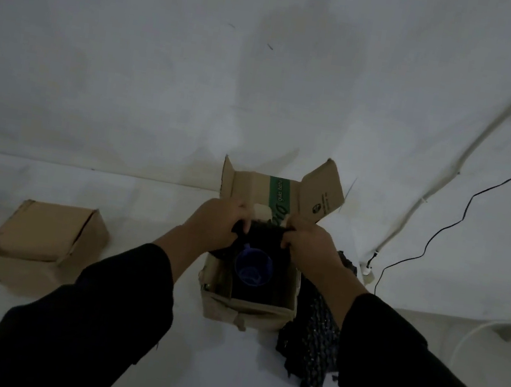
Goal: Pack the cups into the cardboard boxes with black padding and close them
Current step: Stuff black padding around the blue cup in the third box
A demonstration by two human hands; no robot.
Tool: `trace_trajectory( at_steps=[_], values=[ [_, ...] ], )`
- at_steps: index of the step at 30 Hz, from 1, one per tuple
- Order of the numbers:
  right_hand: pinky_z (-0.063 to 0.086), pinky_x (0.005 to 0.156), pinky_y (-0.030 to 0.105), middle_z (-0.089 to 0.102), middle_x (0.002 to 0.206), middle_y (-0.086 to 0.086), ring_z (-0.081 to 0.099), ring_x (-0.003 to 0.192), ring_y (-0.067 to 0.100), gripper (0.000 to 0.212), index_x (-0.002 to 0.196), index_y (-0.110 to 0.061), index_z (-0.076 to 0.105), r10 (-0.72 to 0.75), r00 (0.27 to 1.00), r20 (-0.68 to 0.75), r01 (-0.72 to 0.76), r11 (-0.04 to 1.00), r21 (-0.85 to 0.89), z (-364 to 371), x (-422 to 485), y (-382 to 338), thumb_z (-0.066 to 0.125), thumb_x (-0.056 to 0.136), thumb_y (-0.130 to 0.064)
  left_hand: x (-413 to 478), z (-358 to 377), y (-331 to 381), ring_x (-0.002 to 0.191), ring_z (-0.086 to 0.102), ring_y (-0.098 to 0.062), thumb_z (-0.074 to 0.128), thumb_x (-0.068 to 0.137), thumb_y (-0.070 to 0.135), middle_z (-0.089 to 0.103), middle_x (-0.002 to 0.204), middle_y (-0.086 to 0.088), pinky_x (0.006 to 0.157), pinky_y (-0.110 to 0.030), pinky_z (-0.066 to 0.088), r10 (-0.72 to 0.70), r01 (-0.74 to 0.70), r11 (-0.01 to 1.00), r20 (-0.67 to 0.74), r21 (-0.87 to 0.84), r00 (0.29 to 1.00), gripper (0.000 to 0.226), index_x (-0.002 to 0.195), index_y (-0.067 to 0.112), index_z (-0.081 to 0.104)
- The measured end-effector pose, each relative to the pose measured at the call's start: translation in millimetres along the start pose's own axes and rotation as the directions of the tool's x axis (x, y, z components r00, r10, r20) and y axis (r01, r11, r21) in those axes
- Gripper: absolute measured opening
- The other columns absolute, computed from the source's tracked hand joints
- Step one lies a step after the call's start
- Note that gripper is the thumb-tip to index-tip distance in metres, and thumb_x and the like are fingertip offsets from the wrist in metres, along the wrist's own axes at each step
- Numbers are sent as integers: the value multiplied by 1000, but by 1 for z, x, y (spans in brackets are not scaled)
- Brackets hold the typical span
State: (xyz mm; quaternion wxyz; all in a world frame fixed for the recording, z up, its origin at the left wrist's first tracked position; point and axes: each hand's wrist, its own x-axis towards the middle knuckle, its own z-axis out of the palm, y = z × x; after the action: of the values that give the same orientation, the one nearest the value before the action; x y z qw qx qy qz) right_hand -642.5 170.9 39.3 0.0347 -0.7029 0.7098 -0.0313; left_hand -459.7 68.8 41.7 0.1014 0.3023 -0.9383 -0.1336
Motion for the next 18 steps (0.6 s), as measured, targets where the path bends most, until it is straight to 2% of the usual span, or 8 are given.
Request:
trace_trajectory(
  at_steps=[3, 5, 7, 9, 12, 14, 16, 18],
  values=[
    [47, 52, 26, 61, 68, 8, 62, 63, 29, 29, 48, -15, 67, -72, 997, 31, 77, 968, -239, 11, 6, -3, 86, 28, -5, 1, 13, 2, 94, 58, -28, 60, 73, 0, 57, 109, -8, 71, -32, 44, -4, 0, 986, 23, 165, 1000, 27, 96, 12, 69],
    [48, 58, 27, 61, 68, 5, 61, 64, 27, 28, 45, -19, 65, -84, 994, 70, 103, 933, -345, 17, 5, -7, 85, 27, -13, 0, 22, 4, 77, 63, -29, 74, 59, -2, 61, 96, -11, 58, -30, 48, 37, -46, 967, 40, 252, 999, 26, 82, 9, 72],
    [48, 61, 27, 60, 68, 3, 59, 64, 25, 26, 43, -21, 62, -81, 991, 110, 118, 914, -388, 23, 5, -10, 85, 30, -17, 0, 29, 2, 50, 57, -23, 86, 32, 2, 61, 74, -8, 37, -21, 39, 61, -78, 919, 58, 386, 996, 33, 58, 13, 70],
    [48, 60, 28, 58, 65, 2, 58, 63, 24, 27, 42, -21, 60, -64, 991, 118, 109, 897, -428, 29, 6, -10, 85, 32, -19, 0, 40, -1, 44, 53, -24, 85, 24, 6, 58, 68, -9, 35, -20, 34, 87, -96, 894, 40, 438, 995, 34, 49, 12, 63],
    [49, 58, 29, 57, 56, 3, 58, 59, 25, 30, 40, -18, 59, -58, 992, 112, 102, 890, -445, 35, 11, -9, 87, 28, -18, -4, 45, 7, 61, 59, -26, 84, 34, 14, 61, 72, -9, 57, -27, 45, 124, -163, 854, 111, 494, 986, 28, 57, 12, 66],
    [49, 57, 29, 56, 52, 3, 59, 57, 25, 32, 39, -17, 59, -63, 990, 127, 113, 892, -438, 36, 11, -14, 89, 26, -19, -6, 48, 14, 89, 58, -26, 74, 63, 21, 62, 92, -9, 85, -32, 42, 63, -167, 821, 203, 546, 977, 24, 86, 13, 71],
    [50, 70, 33, 64, 66, 7, 62, 72, 28, 20, 56, -14, 69, -31, 979, 203, 123, 882, -455, 32, 11, -20, 86, 48, -21, -6, 63, 9, 100, 52, -25, 59, 81, 19, 59, 105, -9, 98, -35, 31, 12, -154, 789, 236, 594, 972, 25, 104, 12, 65],
    [40, 93, 38, 65, 102, 13, 56, 103, 30, 16, 95, -8, 68, -22, 968, 249, 143, 867, -477, 35, 14, -22, 60, 85, -17, -6, 62, 9, 91, 56, -24, 56, 81, 15, 63, 98, -7, 101, -36, 31, 32, -177, 768, 239, 616, 970, 22, 100, 12, 66]
  ],
)
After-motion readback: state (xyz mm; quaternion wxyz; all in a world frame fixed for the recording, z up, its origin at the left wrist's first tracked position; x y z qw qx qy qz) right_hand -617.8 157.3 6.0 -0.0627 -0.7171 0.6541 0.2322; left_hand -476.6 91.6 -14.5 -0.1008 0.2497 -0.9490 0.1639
